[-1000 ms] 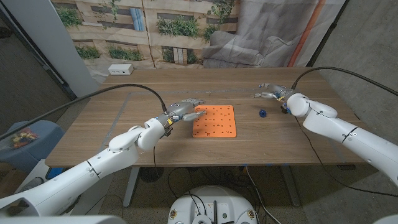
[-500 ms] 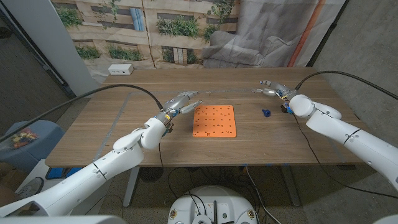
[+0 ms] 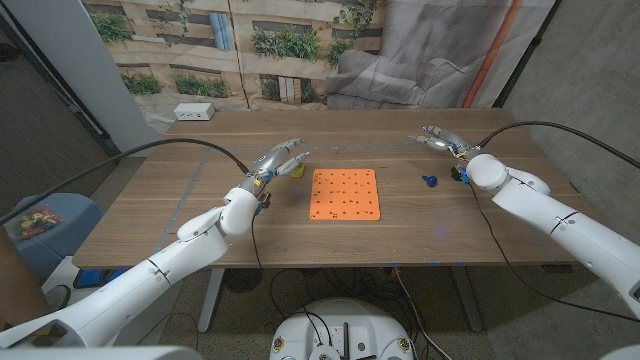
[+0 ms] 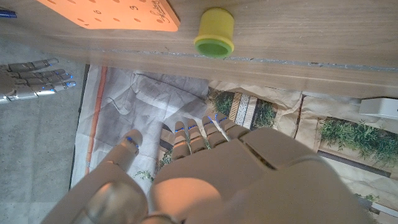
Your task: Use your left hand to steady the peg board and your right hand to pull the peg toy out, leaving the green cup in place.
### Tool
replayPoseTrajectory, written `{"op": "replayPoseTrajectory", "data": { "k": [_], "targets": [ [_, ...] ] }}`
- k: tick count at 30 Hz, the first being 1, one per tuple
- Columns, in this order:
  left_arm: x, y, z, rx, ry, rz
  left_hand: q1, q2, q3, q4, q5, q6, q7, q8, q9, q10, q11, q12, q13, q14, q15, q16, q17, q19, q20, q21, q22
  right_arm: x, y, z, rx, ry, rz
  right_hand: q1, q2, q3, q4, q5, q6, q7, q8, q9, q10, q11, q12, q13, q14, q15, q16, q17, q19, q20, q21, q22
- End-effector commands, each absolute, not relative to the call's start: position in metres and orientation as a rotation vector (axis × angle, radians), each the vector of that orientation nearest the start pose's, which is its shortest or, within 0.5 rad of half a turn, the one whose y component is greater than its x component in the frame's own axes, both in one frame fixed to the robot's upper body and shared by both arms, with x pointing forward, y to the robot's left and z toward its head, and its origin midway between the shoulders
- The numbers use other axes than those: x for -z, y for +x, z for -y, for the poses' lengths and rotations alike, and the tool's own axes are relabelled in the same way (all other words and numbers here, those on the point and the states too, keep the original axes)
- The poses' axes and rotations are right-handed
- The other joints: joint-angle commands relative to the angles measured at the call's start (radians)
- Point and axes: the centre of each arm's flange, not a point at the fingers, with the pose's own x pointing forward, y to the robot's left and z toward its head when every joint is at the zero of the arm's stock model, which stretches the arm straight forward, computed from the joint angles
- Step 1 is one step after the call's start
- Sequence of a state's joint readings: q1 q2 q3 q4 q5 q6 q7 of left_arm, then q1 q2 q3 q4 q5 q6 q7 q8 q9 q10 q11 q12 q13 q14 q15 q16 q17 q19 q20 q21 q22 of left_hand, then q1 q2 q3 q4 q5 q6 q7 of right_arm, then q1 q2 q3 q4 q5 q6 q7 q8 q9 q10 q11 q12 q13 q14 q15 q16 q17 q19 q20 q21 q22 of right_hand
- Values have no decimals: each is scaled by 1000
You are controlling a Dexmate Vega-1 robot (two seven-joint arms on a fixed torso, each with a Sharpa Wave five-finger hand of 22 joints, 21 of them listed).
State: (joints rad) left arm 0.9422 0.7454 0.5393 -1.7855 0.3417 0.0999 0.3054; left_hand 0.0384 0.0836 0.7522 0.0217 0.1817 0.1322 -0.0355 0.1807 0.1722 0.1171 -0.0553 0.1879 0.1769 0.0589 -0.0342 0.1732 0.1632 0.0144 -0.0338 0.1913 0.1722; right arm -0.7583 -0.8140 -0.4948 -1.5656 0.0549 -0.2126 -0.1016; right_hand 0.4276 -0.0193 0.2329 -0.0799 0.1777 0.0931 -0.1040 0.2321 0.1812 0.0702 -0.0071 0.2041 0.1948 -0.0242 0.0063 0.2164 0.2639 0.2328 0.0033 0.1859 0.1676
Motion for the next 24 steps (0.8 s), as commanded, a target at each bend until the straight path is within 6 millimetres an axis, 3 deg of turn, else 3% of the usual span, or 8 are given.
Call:
{"op": "replayPoseTrajectory", "data": {
  "k": [1, 9, 15, 24],
  "targets": [
    [20, 596, -242, -90, 913, 756, 10, 76, 5, -6, -4, -5, 4, -1, 2, -7, 2, -5, 0, -2, -58, -1, 1, 4, -134, 4, -1, -4, 643, 332, 34, -637, 462, -19, 0, -4, 3, -2, 3, -2, -1, 2, 13, 0, 8, 1, 1, -4, 4, 1, 3, -7, 4, -1],
    [23, 596, -252, -171, 769, 750, 11, 78, 5, -9, -4, -5, 4, -1, 2, -7, 4, -4, 0, -4, -57, -1, 2, 5, -131, 5, -1, 4, 643, 333, 0, -516, 485, -36, 3, -8, 9, -3, 7, 6, -6, 0, 18, -1, 7, 0, 4, -14, 5, -1, 2, -11, 2, -1],
    [32, 597, -260, -213, 649, 731, 13, 78, 5, -12, -4, -5, 7, 0, 2, -7, 5, -3, 0, -4, -53, 0, 2, 9, -126, 6, -1, 11, 643, 332, -21, -430, 495, -62, 15, -13, 18, -2, -13, 19, -22, -2, 10, -11, -1, -4, -2, -23, 3, -3, -6, -20, -1, -1],
    [46, 612, -270, -258, 459, 708, 8, 77, 4, -9, -5, 0, 11, 1, 1, -4, 5, 0, 0, 1, -50, 3, 4, 11, -128, 5, -1, 20, 645, 326, -17, -321, 490, -99, 35, -18, 33, 1, -12, 32, -30, -4, 38, -13, 3, -7, 7, -34, 7, -6, -5, -33, 0, -1]
  ]
}}
